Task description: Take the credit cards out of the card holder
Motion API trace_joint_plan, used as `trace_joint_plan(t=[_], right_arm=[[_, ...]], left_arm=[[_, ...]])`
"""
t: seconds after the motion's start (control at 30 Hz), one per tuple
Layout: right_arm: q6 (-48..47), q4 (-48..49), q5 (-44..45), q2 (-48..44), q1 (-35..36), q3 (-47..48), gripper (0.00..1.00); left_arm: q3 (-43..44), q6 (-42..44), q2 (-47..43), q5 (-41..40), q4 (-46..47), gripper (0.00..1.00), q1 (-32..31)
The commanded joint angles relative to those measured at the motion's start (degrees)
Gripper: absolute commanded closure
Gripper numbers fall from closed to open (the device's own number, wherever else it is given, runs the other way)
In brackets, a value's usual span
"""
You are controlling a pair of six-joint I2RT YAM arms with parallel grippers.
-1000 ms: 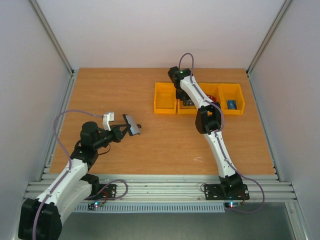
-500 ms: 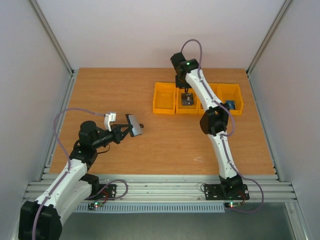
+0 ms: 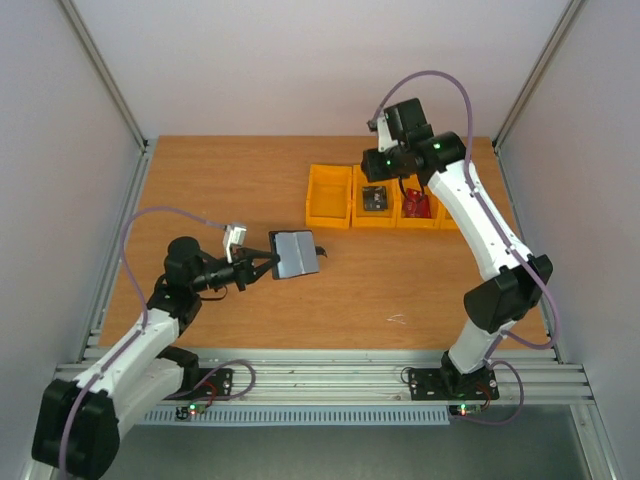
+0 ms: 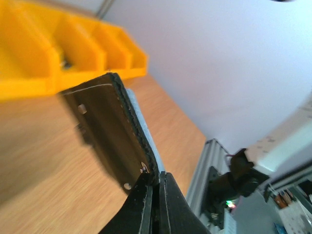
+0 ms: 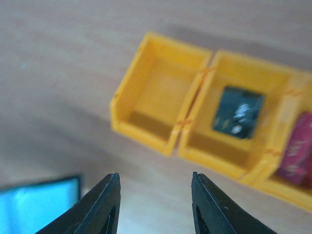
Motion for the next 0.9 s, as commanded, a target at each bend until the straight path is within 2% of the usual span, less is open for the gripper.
trace_joint_plan(t=[0.0,0.1,0.2,0.3,0.43,0.53,0.73,0.87], right_arm=[[0.10,5.32,-17.03,-1.81,2.10,-9.43,0.59],[2.08,8.75,-18.22,-1.55,6.80,-15.16,0.59],[5.18,11.93,-19.01,2.40,11.85,-17.26,0.59],[8.95,13.62,-20.14,8.35,15.40,-15.64,0.58],[11.78,13.20,-19.27,16.20,18.26,-9.68,0.56],[11.67,11.51,-17.96,22.88,20.00,-4.11,0.55],[12.60,-0.05,-12.88,38.02,20.15,11.01,0.60],[12.66,-1.28,-15.48,42.29,20.15,16.17,0.60]], left_arm=[[-1.48,-0.18,8.34,-8.80,-8.40,1.00,5.07],[0.11,0.93,15.15,-20.92,-15.49,1.00,5.35],[-1.20,0.24,17.27,-26.26,-16.69,1.00,5.36],[-1.07,-0.94,18.18,-31.09,-18.33,1.00,5.36],[-0.88,-5.45,18.17,-41.04,-26.01,1.00,5.36],[-0.98,-6.44,17.90,-41.61,-26.40,1.00,5.45],[-1.59,-6.54,17.90,-41.20,-25.57,1.00,5.44],[-2.31,-7.05,18.25,-40.92,-23.84,1.00,5.44]])
